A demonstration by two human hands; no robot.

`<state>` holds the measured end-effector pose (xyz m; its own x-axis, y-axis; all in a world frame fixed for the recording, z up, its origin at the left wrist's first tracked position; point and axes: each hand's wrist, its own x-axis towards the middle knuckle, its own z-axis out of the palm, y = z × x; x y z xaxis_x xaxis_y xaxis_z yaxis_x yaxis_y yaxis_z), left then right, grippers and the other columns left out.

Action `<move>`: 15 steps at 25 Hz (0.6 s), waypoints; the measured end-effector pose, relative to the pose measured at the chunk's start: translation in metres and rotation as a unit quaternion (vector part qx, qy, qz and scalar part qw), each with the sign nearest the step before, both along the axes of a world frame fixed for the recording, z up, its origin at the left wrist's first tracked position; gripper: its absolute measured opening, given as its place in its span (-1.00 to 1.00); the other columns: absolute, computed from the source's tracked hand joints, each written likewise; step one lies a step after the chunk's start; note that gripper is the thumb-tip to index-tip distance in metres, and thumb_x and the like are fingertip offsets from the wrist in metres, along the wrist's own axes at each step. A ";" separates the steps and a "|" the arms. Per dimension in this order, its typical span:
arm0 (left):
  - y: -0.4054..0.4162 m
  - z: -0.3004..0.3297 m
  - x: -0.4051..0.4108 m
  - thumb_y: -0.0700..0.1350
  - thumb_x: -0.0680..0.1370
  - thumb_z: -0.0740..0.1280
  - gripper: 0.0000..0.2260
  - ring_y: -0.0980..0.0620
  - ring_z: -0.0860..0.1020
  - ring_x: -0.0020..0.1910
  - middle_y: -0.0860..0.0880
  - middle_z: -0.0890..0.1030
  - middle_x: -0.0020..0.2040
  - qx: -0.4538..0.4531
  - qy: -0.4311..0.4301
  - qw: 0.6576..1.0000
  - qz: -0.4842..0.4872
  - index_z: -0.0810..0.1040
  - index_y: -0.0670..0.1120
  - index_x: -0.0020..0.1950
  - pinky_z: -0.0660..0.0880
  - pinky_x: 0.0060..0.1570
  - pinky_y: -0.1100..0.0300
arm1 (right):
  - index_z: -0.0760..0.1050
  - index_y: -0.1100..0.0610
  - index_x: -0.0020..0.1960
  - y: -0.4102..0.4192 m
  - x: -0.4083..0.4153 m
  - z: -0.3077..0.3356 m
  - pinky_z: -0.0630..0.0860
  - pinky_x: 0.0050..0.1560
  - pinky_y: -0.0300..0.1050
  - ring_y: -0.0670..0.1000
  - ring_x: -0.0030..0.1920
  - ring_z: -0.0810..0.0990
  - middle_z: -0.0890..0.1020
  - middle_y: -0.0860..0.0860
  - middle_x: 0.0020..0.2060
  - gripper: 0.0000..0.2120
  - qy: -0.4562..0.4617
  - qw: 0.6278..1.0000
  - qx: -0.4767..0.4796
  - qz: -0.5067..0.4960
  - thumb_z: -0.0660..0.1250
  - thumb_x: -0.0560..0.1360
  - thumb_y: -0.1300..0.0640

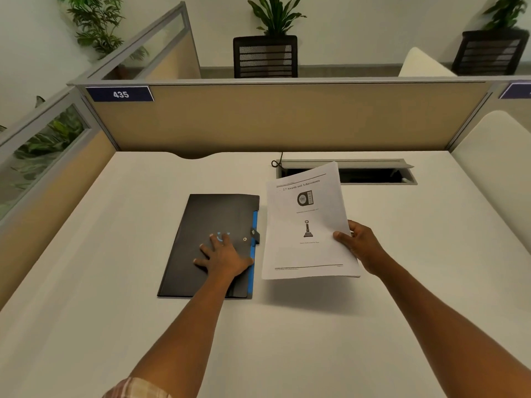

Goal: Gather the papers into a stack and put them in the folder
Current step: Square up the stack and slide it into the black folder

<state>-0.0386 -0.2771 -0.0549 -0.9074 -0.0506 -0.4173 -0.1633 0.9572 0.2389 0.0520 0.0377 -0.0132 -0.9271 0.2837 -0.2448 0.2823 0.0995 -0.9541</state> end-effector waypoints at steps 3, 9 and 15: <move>0.005 0.000 -0.005 0.35 0.33 0.40 0.04 -0.38 -0.12 0.53 -0.15 -0.15 0.60 -0.012 -0.032 0.999 -0.002 -0.11 -0.01 0.59 0.01 0.36 -0.44 | 0.57 0.08 0.17 0.005 -0.001 -0.003 0.66 -0.12 -0.10 0.00 -0.16 0.71 0.71 0.03 -0.03 -0.78 -0.004 1.000 0.000 -0.001 0.36 0.53 0.21; 0.008 0.003 -0.014 0.28 0.35 0.40 0.01 -0.43 0.00 0.50 -0.25 -0.07 0.58 -0.036 -0.060 0.997 -0.024 -0.05 -0.10 0.58 0.13 0.41 -0.34 | 0.57 0.07 0.14 0.005 -0.007 -0.008 0.64 -0.23 -0.21 -0.09 -0.23 0.71 0.71 0.03 -0.06 -0.80 -0.007 1.000 -0.002 -0.001 0.36 0.53 0.21; 0.019 0.033 -0.008 -0.08 0.50 0.33 -0.62 -0.10 0.58 0.06 -0.15 0.59 0.11 0.008 0.045 0.989 -0.143 0.41 -0.18 0.27 0.54 -0.01 0.07 | 0.56 0.05 0.15 0.001 -0.011 -0.010 0.64 -0.15 -0.13 -0.01 -0.18 0.70 0.70 0.03 -0.05 -0.80 -0.007 1.000 -0.015 0.000 0.37 0.53 0.20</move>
